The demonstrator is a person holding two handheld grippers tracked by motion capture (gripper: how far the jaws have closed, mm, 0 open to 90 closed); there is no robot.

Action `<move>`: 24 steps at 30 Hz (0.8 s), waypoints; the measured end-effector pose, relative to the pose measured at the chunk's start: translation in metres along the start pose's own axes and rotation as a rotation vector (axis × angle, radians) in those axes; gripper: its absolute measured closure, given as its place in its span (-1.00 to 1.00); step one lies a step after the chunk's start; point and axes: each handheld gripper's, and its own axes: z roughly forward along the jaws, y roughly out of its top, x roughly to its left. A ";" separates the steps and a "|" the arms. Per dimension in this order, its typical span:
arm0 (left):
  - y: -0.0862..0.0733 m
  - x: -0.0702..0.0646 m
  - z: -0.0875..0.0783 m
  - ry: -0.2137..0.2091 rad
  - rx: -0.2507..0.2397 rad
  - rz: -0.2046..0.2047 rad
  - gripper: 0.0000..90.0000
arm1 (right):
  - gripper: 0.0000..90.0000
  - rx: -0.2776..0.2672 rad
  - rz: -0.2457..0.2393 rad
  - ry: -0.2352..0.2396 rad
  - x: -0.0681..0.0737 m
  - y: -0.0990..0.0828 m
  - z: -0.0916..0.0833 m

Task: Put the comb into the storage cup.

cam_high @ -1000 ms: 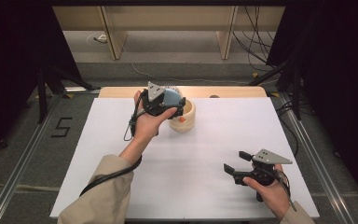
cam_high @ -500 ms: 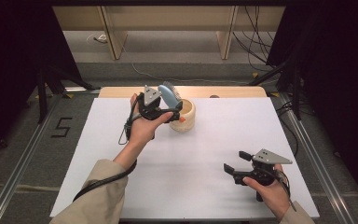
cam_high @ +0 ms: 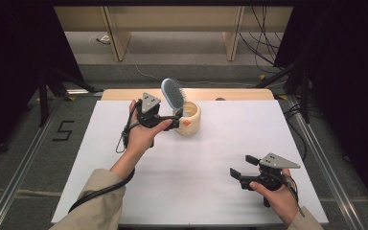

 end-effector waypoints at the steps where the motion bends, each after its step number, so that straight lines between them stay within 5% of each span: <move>1: -0.001 0.000 -0.002 -0.001 0.003 0.002 -1.00 | -0.66 -0.001 0.001 0.000 0.000 0.000 0.000; 24: -0.049 0.008 -0.050 -0.039 0.053 0.034 -1.00 | -0.66 -0.006 -0.004 -0.005 0.000 0.001 -0.001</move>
